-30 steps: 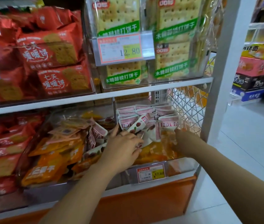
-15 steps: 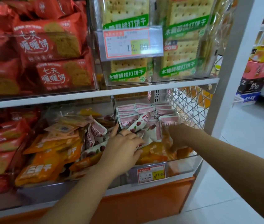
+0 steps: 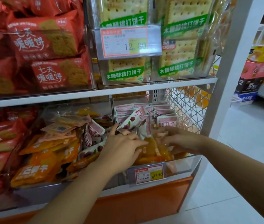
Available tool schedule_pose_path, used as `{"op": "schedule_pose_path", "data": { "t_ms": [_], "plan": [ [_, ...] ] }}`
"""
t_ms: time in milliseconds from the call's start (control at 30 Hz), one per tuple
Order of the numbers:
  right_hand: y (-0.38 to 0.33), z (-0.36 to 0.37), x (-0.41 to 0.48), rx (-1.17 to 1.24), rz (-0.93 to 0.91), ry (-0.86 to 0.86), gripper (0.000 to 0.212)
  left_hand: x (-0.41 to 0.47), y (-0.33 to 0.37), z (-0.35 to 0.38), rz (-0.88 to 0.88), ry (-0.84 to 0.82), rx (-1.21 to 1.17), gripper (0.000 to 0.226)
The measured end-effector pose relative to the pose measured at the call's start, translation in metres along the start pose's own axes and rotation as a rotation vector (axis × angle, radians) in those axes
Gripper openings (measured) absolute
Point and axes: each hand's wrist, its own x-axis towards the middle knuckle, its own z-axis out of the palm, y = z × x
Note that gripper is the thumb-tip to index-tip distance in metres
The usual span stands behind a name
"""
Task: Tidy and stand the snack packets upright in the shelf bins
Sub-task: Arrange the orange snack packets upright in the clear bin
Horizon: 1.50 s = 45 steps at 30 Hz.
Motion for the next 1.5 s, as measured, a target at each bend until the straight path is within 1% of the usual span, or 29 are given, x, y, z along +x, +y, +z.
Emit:
{"op": "schedule_pose_path", "data": {
  "t_ms": [33,100,133,167,200,300,333,400,433,467,500,533,567,633,700,800,867,967,1033,1100,1267,1367,1500],
  "plan": [
    [0.000,0.005,0.000,0.022,-0.024,0.011,0.044,0.003,-0.002,-0.001,0.003,-0.029,0.024,0.040],
    [0.001,0.014,0.005,-0.147,-0.102,0.111,0.052,0.011,-0.006,-0.004,0.008,-0.098,0.076,0.044],
    [0.001,0.019,0.007,-0.194,-0.133,0.158,0.057,0.015,-0.008,-0.006,0.006,-0.140,0.094,0.045],
    [0.002,0.023,0.009,-0.193,-0.152,0.193,0.061,0.020,-0.009,-0.009,-0.002,-0.177,0.103,0.046],
    [0.004,0.025,0.010,-0.192,-0.163,0.209,0.061,0.025,-0.010,-0.011,-0.014,-0.203,0.111,0.047],
    [0.006,0.024,0.011,-0.254,-0.200,0.218,0.040,0.035,-0.011,-0.016,-0.063,-0.208,0.150,0.052],
    [0.006,0.024,0.010,-0.290,-0.206,0.222,0.041,0.038,-0.014,-0.016,-0.076,-0.203,0.154,0.051],
    [0.005,0.027,0.005,-0.351,-0.233,0.248,0.049,0.040,-0.020,-0.016,-0.104,-0.207,0.128,0.050],
    [0.006,0.027,0.003,-0.374,-0.244,0.268,0.049,0.041,-0.023,-0.016,-0.121,-0.212,0.098,0.049],
    [0.004,0.027,-0.002,-0.388,-0.263,0.296,0.044,0.040,-0.025,-0.015,-0.137,-0.213,0.064,0.049],
    [0.004,0.025,-0.007,-0.386,-0.288,0.332,0.040,0.040,-0.026,-0.014,-0.149,-0.209,0.031,0.048],
    [0.001,0.022,-0.014,-0.371,-0.314,0.374,0.040,0.039,-0.026,-0.013,-0.159,-0.199,0.002,0.047],
    [-0.001,0.019,-0.020,-0.352,-0.330,0.430,0.040,0.037,-0.025,-0.012,-0.167,-0.183,-0.029,0.046],
    [-0.005,0.013,-0.031,-0.325,-0.349,0.550,0.034,0.036,-0.024,-0.011,-0.181,-0.155,-0.106,0.044],
    [-0.008,0.010,-0.041,-0.294,-0.377,0.664,0.034,0.034,-0.024,-0.012,-0.181,-0.142,-0.183,0.042],
    [-0.013,0.010,-0.056,-0.191,-0.461,0.786,0.036,0.028,-0.023,-0.013,-0.145,-0.127,-0.282,0.041],
    [-0.016,0.011,-0.062,-0.105,-0.492,0.859,0.034,0.022,-0.019,-0.013,-0.127,-0.082,-0.413,0.047],
    [-0.023,0.018,-0.072,-0.050,-0.545,0.962,0.036,0.012,-0.011,-0.017,-0.141,0.001,-0.645,0.064],
    [-0.029,0.030,-0.076,-0.027,-0.596,0.980,0.036,0.003,-0.004,-0.022,-0.133,0.044,-0.791,0.071],
    [-0.035,0.046,-0.076,-0.003,-0.652,0.965,0.039,-0.006,0.003,-0.027,-0.135,0.103,-0.900,0.072],
    [-0.057,0.089,-0.070,-0.025,-0.828,0.905,0.035,-0.035,-0.007,-0.032,-0.282,0.332,-1.114,0.069],
    [-0.073,0.113,-0.057,-0.077,-0.980,0.858,0.035,-0.059,-0.031,-0.033,-0.352,0.455,-1.094,0.064],
    [-0.095,0.134,-0.029,-0.318,-1.154,0.801,0.031,-0.086,-0.065,-0.038,-0.414,0.553,-1.057,0.061]
  ]
}}
